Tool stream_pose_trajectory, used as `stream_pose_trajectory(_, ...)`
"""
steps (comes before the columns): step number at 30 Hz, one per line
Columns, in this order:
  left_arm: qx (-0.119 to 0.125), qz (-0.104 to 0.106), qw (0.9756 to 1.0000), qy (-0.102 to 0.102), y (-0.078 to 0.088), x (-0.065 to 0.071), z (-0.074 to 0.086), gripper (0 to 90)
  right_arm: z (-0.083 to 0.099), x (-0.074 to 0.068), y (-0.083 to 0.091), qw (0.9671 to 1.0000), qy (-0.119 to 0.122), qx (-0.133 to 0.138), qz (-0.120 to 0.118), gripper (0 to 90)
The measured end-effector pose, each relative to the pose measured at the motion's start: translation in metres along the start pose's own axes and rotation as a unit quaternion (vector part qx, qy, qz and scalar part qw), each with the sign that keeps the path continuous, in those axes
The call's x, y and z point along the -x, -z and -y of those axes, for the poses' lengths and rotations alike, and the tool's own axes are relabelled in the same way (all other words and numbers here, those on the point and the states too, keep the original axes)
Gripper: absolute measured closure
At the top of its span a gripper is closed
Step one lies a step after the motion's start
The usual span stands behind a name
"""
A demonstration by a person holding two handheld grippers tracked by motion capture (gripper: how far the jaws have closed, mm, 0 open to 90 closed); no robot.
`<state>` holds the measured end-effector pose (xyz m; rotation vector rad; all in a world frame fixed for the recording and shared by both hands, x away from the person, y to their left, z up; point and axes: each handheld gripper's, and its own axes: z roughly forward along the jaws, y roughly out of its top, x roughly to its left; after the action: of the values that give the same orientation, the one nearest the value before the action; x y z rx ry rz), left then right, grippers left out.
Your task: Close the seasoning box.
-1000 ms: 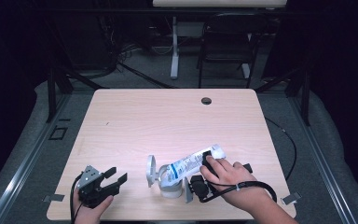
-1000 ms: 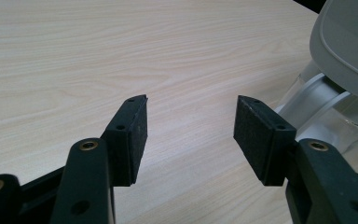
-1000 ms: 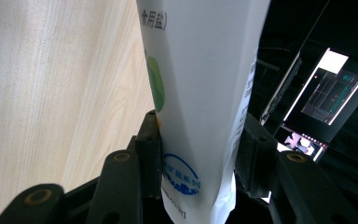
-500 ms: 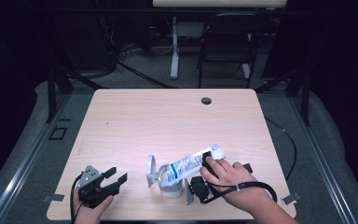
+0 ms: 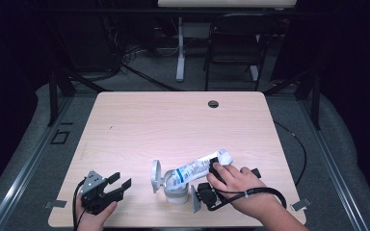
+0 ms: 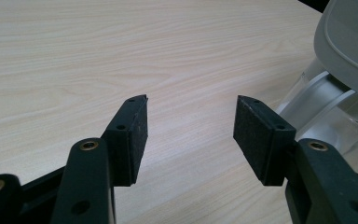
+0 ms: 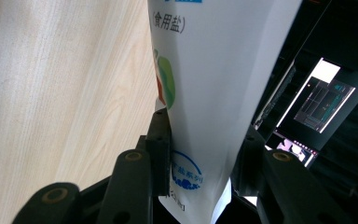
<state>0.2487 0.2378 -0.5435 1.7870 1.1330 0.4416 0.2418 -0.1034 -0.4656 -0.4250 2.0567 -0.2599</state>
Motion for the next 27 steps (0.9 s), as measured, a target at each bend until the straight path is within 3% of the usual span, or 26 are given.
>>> stream_pose_trajectory(3, 0.000, 0.000, 1.0000, -0.001, -0.0004, 0.0001, 0.0002, 44.9, -0.0007, 0.0008, 0.0016, 0.9999, 0.008, -0.008, 0.001, 66.8)
stream_pose_trajectory(10, -0.002, -0.002, 1.0000, 0.002, 0.0002, -0.0007, 0.0002, 45.1, 0.0000, -0.0012, 0.0004, 1.0000, 0.007, 0.005, -0.002, 69.5)
stream_pose_trajectory(27, -0.001, -0.002, 1.0000, 0.004, -0.0008, -0.0022, 0.0013, 45.5, -0.0007, -0.0014, 0.0043, 0.9998, 0.017, 0.003, 0.007, 72.6)
